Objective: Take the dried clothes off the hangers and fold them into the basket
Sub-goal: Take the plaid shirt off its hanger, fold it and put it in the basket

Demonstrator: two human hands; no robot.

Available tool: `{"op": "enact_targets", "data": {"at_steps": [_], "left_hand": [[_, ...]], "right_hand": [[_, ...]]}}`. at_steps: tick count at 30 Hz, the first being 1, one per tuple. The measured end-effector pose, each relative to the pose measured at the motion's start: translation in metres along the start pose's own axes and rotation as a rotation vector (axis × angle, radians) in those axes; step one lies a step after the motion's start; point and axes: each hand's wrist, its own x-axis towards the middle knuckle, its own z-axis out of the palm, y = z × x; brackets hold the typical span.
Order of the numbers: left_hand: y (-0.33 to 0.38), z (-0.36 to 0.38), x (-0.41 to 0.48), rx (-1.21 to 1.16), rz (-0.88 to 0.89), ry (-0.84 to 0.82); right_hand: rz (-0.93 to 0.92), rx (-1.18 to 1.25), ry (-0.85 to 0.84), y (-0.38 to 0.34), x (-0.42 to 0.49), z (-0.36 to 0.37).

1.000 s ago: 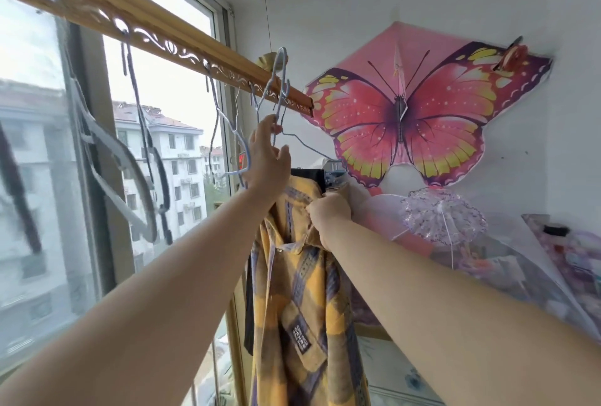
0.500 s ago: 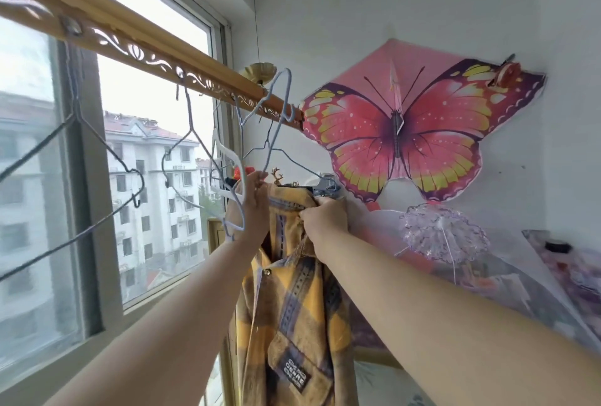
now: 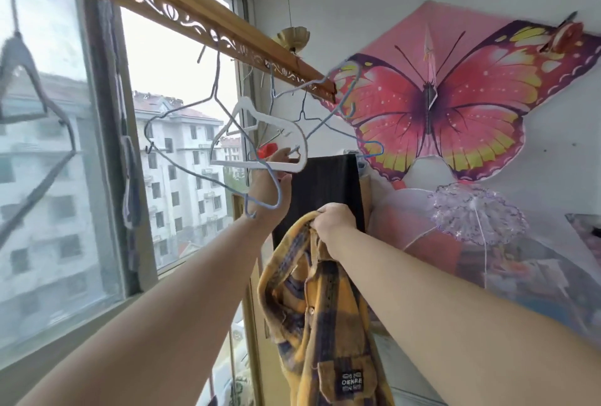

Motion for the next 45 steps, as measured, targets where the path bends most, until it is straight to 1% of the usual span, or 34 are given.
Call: {"op": "enact_targets", "data": {"at_steps": [2,3,6,7,9,12,14,15,17,18,19,20,22,23,25,27,31,34,36,38,40,43,44,45], "left_hand": [[0.0,0.0,-0.005,-0.116,0.153,0.063],[0.0,-0.001,-0.008,-0.105,0.143,0.064],[-0.003,-0.002,-0.006,-0.076,-0.042,-0.007],[-0.006,-0.004,-0.009,-0.066,-0.077,-0.036],[-0.01,-0.009,-0.021,-0.088,-0.127,-0.068],[-0.012,-0.016,-0.056,-0.155,-0.143,-0.118],[-0.016,-0.019,-0.085,-0.245,-0.2,-0.242],[-0.021,-0.021,-0.098,-0.282,-0.247,-0.358],[-0.032,-0.025,-0.121,-0.301,-0.338,-0.668],[-0.038,-0.026,-0.132,-0.271,-0.363,-0.815],[-0.042,-0.027,-0.142,-0.197,-0.387,-0.909],[-0.047,-0.027,-0.152,-0.085,-0.407,-0.941],[-0.059,-0.025,-0.166,0.138,-0.43,-0.853],[-0.064,-0.024,-0.17,0.206,-0.454,-0.802],[-0.068,-0.028,-0.171,0.27,-0.51,-0.72],[-0.068,-0.035,-0.165,0.35,-0.503,-0.662],[-0.059,-0.05,-0.151,0.508,-0.38,-0.586],[-0.045,-0.055,-0.145,0.63,-0.252,-0.589],[-0.035,-0.055,-0.146,0.703,-0.193,-0.598],[-0.031,-0.053,-0.149,0.766,-0.151,-0.574],[-0.028,-0.051,-0.151,0.819,-0.112,-0.516],[-0.026,-0.051,-0.153,0.848,-0.116,-0.507],[-0.026,-0.051,-0.154,0.847,-0.127,-0.521],[-0.026,-0.05,-0.155,0.834,-0.14,-0.538]], "right_hand": [[-0.001,0.046,-0.008,0.001,0.0,-0.009],[-0.003,0.056,-0.016,0.001,-0.003,-0.015],[-0.033,0.068,-0.067,0.002,-0.017,-0.033],[-0.044,0.053,-0.072,0.003,-0.022,-0.038],[-0.064,0.043,-0.093,0.004,-0.027,-0.046],[-0.079,0.041,-0.111,0.007,-0.04,-0.059],[-0.089,0.061,-0.116,0.011,-0.049,-0.066],[-0.092,0.076,-0.118,0.013,-0.053,-0.07],[-0.096,0.093,-0.124,0.016,-0.061,-0.075],[-0.093,0.109,-0.122,0.018,-0.063,-0.076],[-0.086,0.126,-0.118,0.019,-0.065,-0.077],[-0.08,0.137,-0.115,0.021,-0.066,-0.078],[-0.079,0.13,-0.112,0.026,-0.067,-0.078],[-0.083,0.111,-0.111,0.029,-0.068,-0.078],[-0.108,0.022,-0.112,0.037,-0.068,-0.079],[-0.144,-0.152,-0.12,0.045,-0.068,-0.084],[-0.178,-0.55,-0.189,0.067,-0.073,-0.098],[-0.224,-0.835,-0.154,0.076,-0.083,-0.104],[-0.236,-0.957,-0.14,0.079,-0.092,-0.105],[-0.235,-1.006,-0.117,0.084,-0.097,-0.105],[-0.25,-1.027,-0.081,0.087,-0.102,-0.105],[-0.26,-1.12,-0.059,0.09,-0.105,-0.102],[-0.233,-1.111,-0.071,0.092,-0.105,-0.1],[-0.172,-1.044,-0.089,0.094,-0.105,-0.098]]}}
